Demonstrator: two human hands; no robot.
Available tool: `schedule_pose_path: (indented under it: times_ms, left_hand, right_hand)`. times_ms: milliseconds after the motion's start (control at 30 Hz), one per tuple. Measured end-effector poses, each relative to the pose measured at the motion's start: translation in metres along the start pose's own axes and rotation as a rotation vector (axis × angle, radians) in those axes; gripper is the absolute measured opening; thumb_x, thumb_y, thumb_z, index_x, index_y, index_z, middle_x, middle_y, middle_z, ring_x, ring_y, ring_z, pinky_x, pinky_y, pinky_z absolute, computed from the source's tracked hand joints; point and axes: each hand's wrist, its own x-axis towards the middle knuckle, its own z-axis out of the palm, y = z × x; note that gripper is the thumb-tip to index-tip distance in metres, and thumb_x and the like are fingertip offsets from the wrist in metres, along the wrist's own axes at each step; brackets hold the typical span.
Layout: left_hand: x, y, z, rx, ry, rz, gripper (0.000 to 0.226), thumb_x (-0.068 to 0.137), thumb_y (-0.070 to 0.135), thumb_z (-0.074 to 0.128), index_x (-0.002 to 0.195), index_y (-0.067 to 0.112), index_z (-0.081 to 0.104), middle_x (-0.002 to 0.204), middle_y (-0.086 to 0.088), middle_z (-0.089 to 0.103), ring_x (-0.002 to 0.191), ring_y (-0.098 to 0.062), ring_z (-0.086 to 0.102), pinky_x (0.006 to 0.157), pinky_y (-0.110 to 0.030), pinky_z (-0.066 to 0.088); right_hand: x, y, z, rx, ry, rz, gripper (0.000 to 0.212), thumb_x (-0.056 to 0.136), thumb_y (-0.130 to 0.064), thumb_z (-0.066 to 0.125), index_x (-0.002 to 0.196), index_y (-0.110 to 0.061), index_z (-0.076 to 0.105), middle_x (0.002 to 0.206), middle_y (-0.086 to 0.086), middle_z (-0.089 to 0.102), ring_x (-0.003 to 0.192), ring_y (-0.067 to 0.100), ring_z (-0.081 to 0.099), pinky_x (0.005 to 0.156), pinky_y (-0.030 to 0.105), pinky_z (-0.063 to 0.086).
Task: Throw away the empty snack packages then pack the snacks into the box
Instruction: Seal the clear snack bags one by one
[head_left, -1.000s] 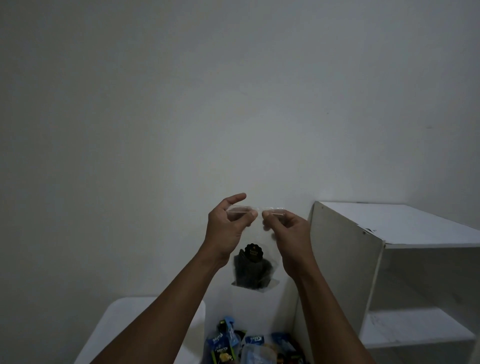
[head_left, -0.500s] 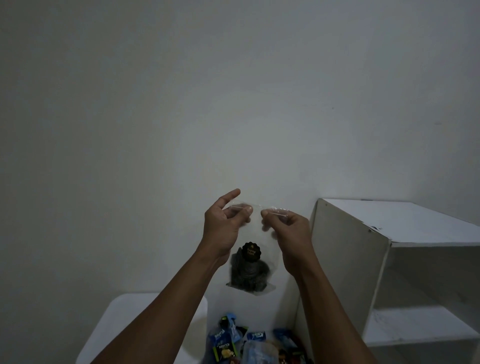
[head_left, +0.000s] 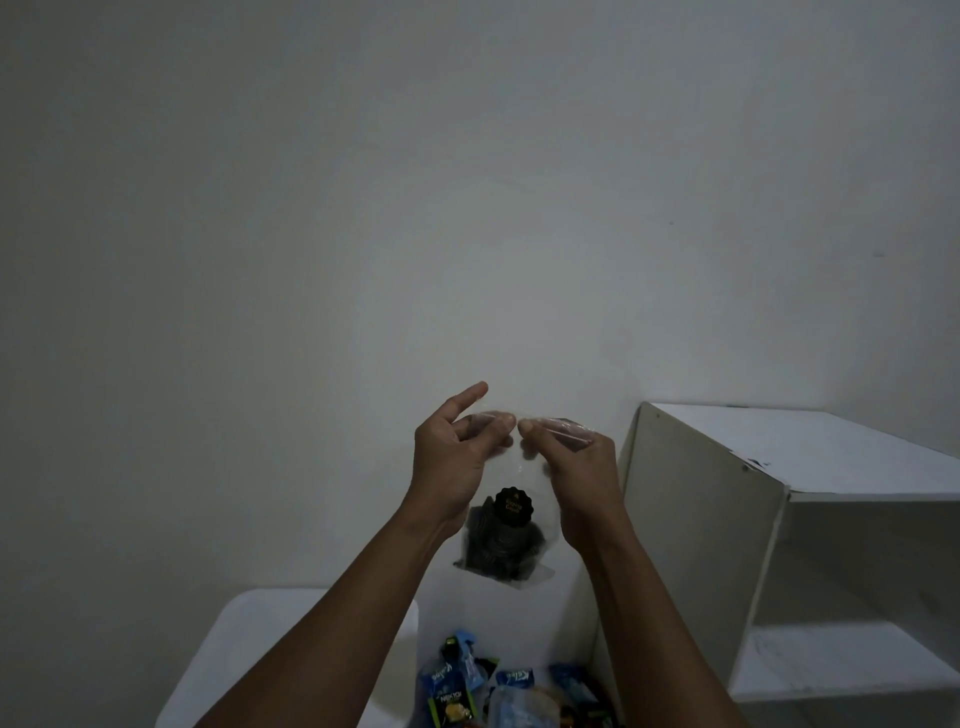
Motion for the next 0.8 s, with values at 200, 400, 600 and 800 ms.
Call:
schedule_pose_path:
  times_ms: [200, 400, 600, 800]
  left_hand:
    - [0.0, 0.0038, -0.0081, -0.095, 0.016, -0.097, 0.01, 0.09, 0.013, 0.066, 0.096, 0.006, 0.07, 0.088, -0.01, 0.075, 0.083, -0.023, 0.07, 0.086, -0.041, 0.055]
    - [-0.0021, 0.0091, -0.0032, 0.092, -0.034, -0.084, 0.024, 0.103, 0.018, 0.045, 0.093, 0.006, 0.063, 0.087, -0.003, 0.067, 0.078, -0.016, 0.062, 0.078, -0.039, 0.052]
    - [-0.0025, 0.0096, -0.0043, 0.005, -0.08, -0.12, 0.021, 0.1, 0.02, 0.051, 0.098, 0.002, 0.063, 0.088, -0.008, 0.063, 0.077, -0.02, 0.064, 0.08, -0.048, 0.057]
    - [-0.0026, 0.0081, -0.002, 0.127, -0.048, -0.025, 0.011, 0.095, 0.017, 0.061, 0.093, 0.008, 0.067, 0.082, -0.005, 0.064, 0.076, -0.016, 0.063, 0.079, -0.042, 0.058]
  right_hand:
    - [0.0008, 0.0001, -0.0043, -0.009, 0.016, -0.015, 0.014, 0.086, -0.015, 0.075, 0.09, -0.002, 0.077, 0.072, 0.009, 0.07, 0.063, 0.007, 0.062, 0.057, 0.01, 0.046]
    - [-0.0018, -0.0034, -0.0008, -0.032, -0.02, -0.03, 0.012, 0.085, -0.014, 0.076, 0.091, -0.004, 0.077, 0.069, 0.003, 0.072, 0.063, 0.007, 0.065, 0.056, 0.011, 0.047]
    - [-0.0004, -0.0058, -0.0037, -0.029, -0.006, -0.038, 0.008, 0.085, -0.011, 0.076, 0.089, -0.005, 0.078, 0.07, 0.003, 0.072, 0.063, 0.006, 0.064, 0.055, 0.011, 0.046]
    - [-0.0014, -0.0064, -0.0019, -0.084, -0.059, -0.069, 0.007, 0.086, -0.014, 0.075, 0.089, -0.009, 0.078, 0.072, 0.002, 0.073, 0.066, 0.006, 0.066, 0.059, 0.012, 0.048]
